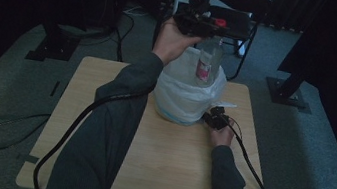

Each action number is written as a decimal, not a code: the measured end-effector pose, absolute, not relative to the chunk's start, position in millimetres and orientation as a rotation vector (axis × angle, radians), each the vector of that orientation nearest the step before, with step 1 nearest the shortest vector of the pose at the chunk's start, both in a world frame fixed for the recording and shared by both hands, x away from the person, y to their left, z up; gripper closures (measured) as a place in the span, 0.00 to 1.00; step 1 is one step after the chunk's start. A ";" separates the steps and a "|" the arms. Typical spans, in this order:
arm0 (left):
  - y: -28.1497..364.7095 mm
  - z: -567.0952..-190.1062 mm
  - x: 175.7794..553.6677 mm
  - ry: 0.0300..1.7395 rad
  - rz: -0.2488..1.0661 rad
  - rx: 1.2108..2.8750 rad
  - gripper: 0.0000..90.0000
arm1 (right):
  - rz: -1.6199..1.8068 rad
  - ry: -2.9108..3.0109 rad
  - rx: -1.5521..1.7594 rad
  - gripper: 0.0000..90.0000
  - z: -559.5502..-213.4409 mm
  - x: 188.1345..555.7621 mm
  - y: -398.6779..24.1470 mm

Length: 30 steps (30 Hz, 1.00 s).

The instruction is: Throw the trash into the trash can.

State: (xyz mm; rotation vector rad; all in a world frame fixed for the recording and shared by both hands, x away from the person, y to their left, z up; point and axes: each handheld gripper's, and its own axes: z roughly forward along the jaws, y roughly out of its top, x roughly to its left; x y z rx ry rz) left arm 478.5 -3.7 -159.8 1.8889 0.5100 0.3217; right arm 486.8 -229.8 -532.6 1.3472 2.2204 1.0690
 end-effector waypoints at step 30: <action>-12.4 -167.4 494.8 0.601 0.431 1.895 0.70 | 1.067 2.217 1.350 1.00 -532.5 486.6 -229.5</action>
